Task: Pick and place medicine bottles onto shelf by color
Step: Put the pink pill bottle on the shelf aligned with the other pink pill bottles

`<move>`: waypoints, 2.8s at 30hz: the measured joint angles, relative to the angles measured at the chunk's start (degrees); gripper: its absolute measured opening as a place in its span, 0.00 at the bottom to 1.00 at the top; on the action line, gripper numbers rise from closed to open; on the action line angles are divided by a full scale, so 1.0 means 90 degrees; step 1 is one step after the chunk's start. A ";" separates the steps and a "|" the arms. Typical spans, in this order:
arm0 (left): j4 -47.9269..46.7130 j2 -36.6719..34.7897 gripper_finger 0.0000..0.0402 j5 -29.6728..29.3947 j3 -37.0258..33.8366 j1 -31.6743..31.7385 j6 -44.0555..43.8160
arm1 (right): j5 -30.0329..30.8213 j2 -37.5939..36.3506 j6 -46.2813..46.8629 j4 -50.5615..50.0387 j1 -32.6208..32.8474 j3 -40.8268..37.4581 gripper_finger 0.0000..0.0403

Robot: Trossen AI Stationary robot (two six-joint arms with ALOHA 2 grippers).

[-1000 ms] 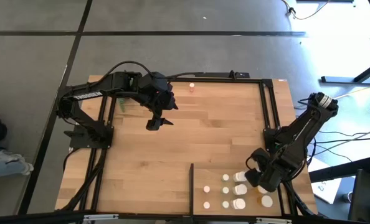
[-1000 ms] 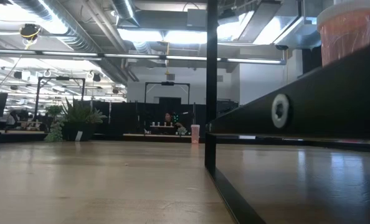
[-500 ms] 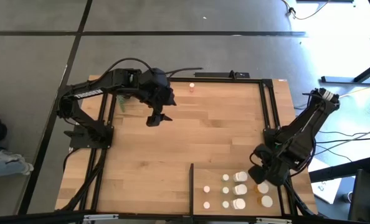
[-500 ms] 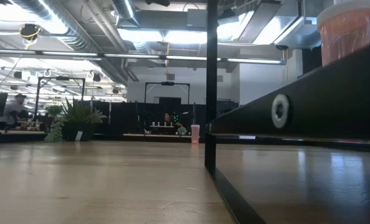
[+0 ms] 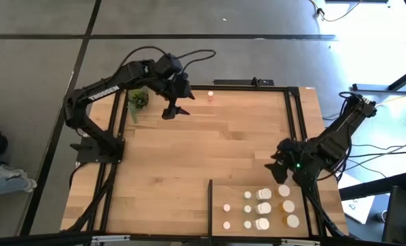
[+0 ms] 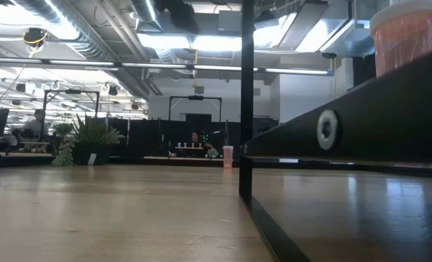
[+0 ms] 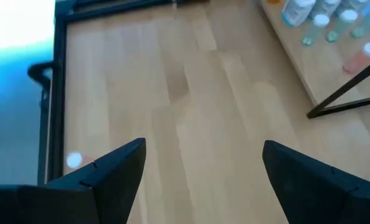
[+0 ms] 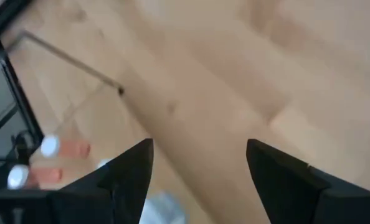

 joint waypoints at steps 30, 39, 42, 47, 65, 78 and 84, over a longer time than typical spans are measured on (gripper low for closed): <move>0.2159 0.2498 0.79 -0.0695 -0.0560 0.1667 0.1441 | 0.1056 -0.0838 -0.5955 0.1695 -0.3489 0.0002 0.64; 0.2724 0.2788 0.79 -0.0741 -0.0560 0.1609 0.1393 | 0.1056 -0.0838 -0.5950 0.1698 -0.3760 0.0002 0.64; 0.2727 0.2783 0.79 -0.0736 -0.0560 0.1537 0.1134 | 0.1059 -0.0835 -0.5950 0.1698 -0.3759 0.0002 0.64; 0.2778 0.2783 0.79 -0.1103 -0.0560 0.1408 0.1023 | 0.1060 -0.0835 -0.5945 0.1699 -0.3759 0.0002 0.64; 0.3527 0.3260 0.79 -0.0156 -0.0566 0.1731 0.1367 | 0.1438 -0.0831 -0.5751 0.1696 -0.3759 0.0002 0.64; 0.4399 0.3963 0.79 0.0062 -0.0558 0.1819 0.1511 | 0.1610 -0.0830 -0.5748 0.1749 -0.3759 0.0000 0.64; 0.4522 0.3971 0.78 0.0141 -0.0558 0.1845 0.1644 | 0.1612 -0.0830 -0.5748 0.1749 -0.3759 0.0000 0.64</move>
